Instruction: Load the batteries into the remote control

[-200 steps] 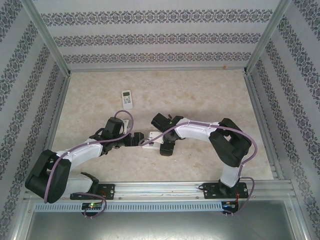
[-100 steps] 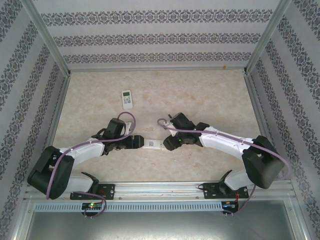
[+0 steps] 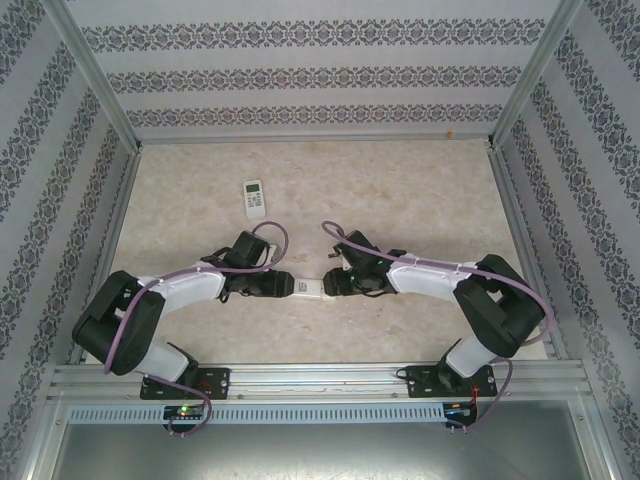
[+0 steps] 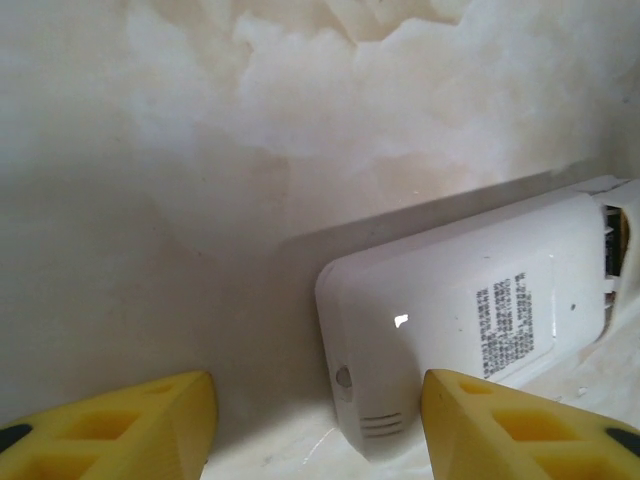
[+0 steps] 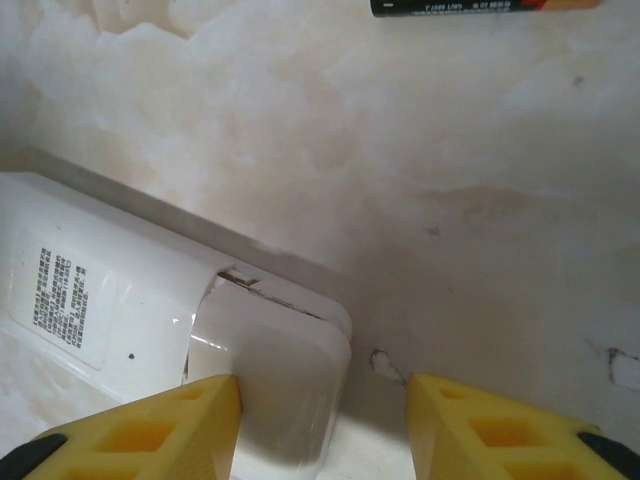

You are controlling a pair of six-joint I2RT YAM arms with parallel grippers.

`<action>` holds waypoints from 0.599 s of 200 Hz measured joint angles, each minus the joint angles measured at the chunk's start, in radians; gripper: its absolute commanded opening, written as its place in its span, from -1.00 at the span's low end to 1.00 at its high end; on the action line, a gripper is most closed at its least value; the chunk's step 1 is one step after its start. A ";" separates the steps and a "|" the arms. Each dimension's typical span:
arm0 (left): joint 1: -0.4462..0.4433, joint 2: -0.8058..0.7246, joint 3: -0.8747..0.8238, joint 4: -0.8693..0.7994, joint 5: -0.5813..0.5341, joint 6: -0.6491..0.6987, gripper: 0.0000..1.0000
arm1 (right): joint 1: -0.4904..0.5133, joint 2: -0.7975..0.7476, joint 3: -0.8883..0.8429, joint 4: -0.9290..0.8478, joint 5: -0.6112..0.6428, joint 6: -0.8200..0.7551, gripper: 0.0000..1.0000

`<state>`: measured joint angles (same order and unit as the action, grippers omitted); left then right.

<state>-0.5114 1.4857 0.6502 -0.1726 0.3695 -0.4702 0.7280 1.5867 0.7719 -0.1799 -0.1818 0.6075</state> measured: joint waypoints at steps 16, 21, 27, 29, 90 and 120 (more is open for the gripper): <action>0.000 0.012 0.013 -0.016 -0.008 0.003 0.05 | 0.000 0.000 0.002 0.000 0.000 0.016 -0.12; 0.000 0.015 0.016 -0.019 -0.009 0.003 0.04 | 0.000 0.000 0.003 -0.002 0.000 0.020 -0.13; 0.000 0.019 0.018 -0.023 -0.010 0.006 0.02 | 0.000 0.000 0.007 -0.003 0.000 0.025 -0.13; 0.000 0.020 0.018 -0.023 -0.010 0.006 0.01 | 0.000 0.000 0.008 -0.003 0.000 0.027 -0.13; -0.005 0.049 0.031 -0.020 -0.006 0.033 -0.07 | -0.039 0.022 0.050 -0.034 -0.010 0.076 -0.03; -0.005 0.052 0.031 -0.010 -0.001 0.038 -0.08 | -0.046 0.040 0.072 -0.037 -0.010 0.079 -0.09</action>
<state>-0.5163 1.5375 0.6815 -0.1829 0.3683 -0.4320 0.6823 1.6268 0.8440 -0.2165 -0.1921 0.6865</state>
